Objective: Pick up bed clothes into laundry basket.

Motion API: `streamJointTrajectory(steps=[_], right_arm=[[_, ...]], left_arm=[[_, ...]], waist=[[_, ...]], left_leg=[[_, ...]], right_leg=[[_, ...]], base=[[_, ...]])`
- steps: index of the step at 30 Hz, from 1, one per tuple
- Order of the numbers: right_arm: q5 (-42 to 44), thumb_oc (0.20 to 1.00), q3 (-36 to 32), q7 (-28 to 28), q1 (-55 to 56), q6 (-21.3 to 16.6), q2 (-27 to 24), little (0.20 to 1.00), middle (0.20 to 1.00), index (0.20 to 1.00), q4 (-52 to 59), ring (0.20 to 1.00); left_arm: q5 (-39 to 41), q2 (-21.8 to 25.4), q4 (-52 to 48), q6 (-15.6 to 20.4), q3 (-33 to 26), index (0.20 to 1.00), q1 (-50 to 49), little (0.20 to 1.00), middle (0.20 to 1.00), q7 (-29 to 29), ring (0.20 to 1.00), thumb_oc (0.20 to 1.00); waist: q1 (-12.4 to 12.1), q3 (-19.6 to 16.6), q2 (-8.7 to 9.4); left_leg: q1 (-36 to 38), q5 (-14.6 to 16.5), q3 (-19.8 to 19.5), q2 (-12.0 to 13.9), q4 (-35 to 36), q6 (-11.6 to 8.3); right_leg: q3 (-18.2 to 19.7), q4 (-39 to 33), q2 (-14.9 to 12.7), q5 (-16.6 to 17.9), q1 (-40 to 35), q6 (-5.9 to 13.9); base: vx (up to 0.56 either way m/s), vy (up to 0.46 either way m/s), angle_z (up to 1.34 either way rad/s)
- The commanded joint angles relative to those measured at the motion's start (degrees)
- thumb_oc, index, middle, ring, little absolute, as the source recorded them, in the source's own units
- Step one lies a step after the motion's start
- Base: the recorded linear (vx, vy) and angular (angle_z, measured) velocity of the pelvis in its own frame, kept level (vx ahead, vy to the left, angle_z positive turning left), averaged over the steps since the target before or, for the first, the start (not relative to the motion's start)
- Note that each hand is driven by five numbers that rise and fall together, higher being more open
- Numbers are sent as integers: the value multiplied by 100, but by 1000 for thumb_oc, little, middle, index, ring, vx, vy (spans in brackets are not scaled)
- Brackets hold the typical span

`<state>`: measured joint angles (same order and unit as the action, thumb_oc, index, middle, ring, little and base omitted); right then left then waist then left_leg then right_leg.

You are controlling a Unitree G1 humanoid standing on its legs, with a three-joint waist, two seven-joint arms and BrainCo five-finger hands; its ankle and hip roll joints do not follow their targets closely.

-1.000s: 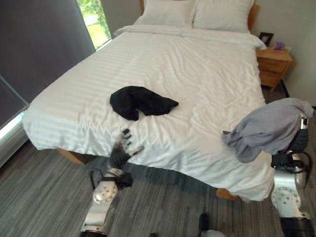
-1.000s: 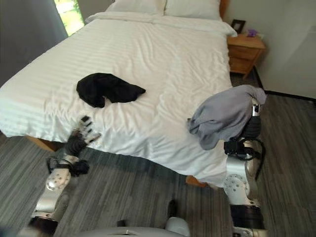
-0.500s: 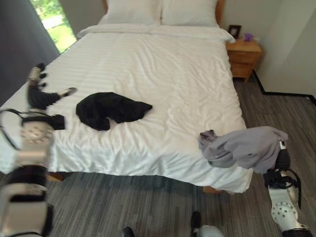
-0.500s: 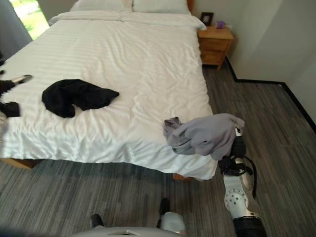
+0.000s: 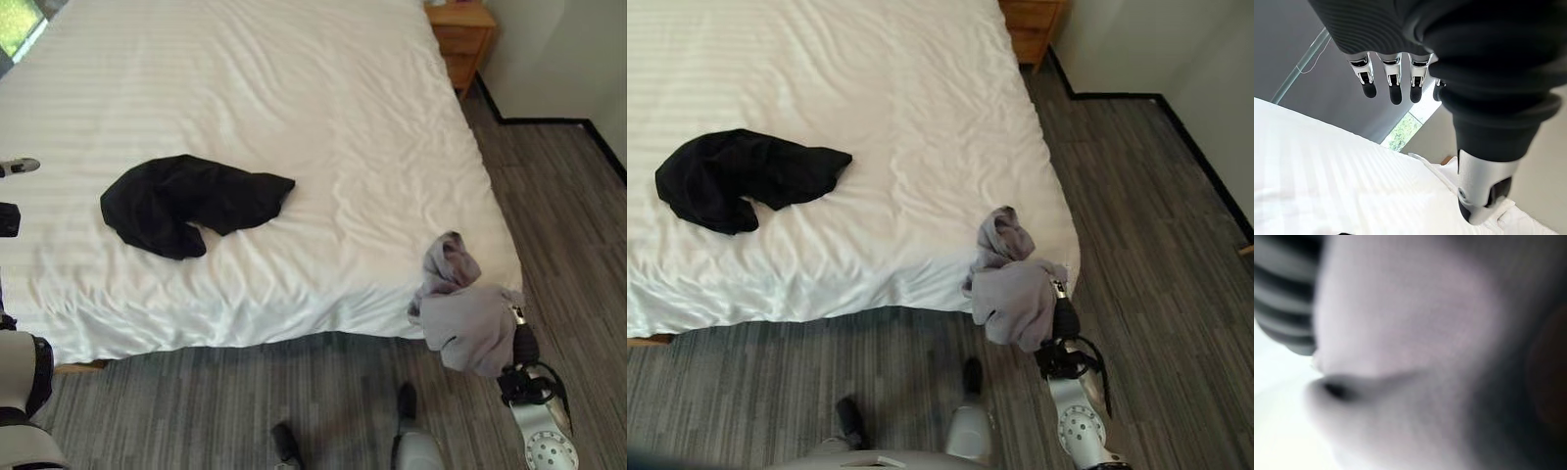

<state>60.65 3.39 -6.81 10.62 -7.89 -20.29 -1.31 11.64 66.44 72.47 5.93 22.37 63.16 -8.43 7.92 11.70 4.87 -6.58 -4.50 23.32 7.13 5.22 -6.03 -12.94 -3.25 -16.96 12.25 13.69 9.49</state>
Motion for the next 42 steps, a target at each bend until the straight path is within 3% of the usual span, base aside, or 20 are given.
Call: streamJointTrajectory(steps=[1, 9, 15, 20, 27, 28, 29, 38, 42], right_arm=[[45, 200, -285, -220, -507, -269, -84, 200, 200, 200, 331, 200], [157, 200, -119, -245, -517, -312, -120, 200, 200, 200, 514, 200], [206, 200, -72, -180, -506, -309, -63, 200, 200, 200, 637, 200], [271, 200, -46, -197, -539, -276, -115, 200, 200, 200, 625, 200], [311, 200, 104, -389, -617, -247, -468, 200, 200, 200, 801, 200], [302, 200, 62, -392, -615, -258, -520, 200, 200, 200, 846, 200], [307, 200, 30, -412, -609, -271, -544, 200, 200, 200, 886, 200], [340, 200, -42, -705, -377, -244, -662, 200, 200, 200, 1140, 200], [307, 200, -33, -728, -372, -244, -689, 200, 200, 200, 1128, 200]], left_arm=[[-268, 173, 22, 175, -35, 1000, 743, 1000, 1000, -56, 1000, 1000], [-753, 126, 265, 16, 586, 1000, 1224, 1000, 1000, -32, 1000, 1000], [-697, -92, 377, -231, 505, 1000, 1440, 1000, 1000, -256, 1000, 1000], [-519, 4, 436, -316, 176, 1000, 1120, 1000, 1000, -263, 1000, 1000], [-1126, 178, 491, -430, 481, 1000, 1007, 1000, 1000, -74, 1000, 1000], [-1171, 196, 484, -425, 508, 784, 976, 784, 784, -11, 784, 784], [-1245, 194, 501, -432, 534, 200, 911, 200, 200, 43, 200, 200], [-1676, -68, 567, -450, 347, 200, 334, 200, 200, 311, 200, 200], [-1428, -179, 461, -412, 318, 200, 402, 200, 200, 339, 200, 200]], waist=[[85, 219, -110], [143, 591, 17], [79, 896, 105], [10, 967, 56], [48, 1163, 20], [54, 1198, 28], [70, 1237, 42], [169, 1238, 193], [208, 1230, 204]], left_leg=[[-17, -157, -107, 339, -47, -204], [-394, -248, -98, 416, -76, -223], [-762, -226, -151, 512, -355, -246], [-1040, -177, -222, 536, -593, -269], [-1485, -235, -336, 612, -725, -308], [-1541, -246, -348, 618, -729, -314], [-1610, -258, -356, 633, -737, -322], [-1871, -138, -351, 705, -944, -337], [-1868, -147, -355, 748, -925, -355]], right_leg=[[9, 318, -351, 172, -542, 539], [27, 248, -253, 351, -153, 551], [22, 178, -173, 364, 82, 533], [-3, 129, -175, 368, 164, 525], [-100, 83, -118, 410, 427, 518], [-111, 65, -107, 438, 457, 519], [-120, 52, -91, 463, 511, 524], [-32, -47, -31, 475, 739, 502], [-38, -55, -12, 431, 756, 488]], base=[[-22, 5, 6], [-1, -5, -3], [5, -53, -6], [11, -25, -12], [-30, -17, 5], [-35, -25, 11], [-29, -7, 4], [-1, 0, -5], [-3, -1, -1]])
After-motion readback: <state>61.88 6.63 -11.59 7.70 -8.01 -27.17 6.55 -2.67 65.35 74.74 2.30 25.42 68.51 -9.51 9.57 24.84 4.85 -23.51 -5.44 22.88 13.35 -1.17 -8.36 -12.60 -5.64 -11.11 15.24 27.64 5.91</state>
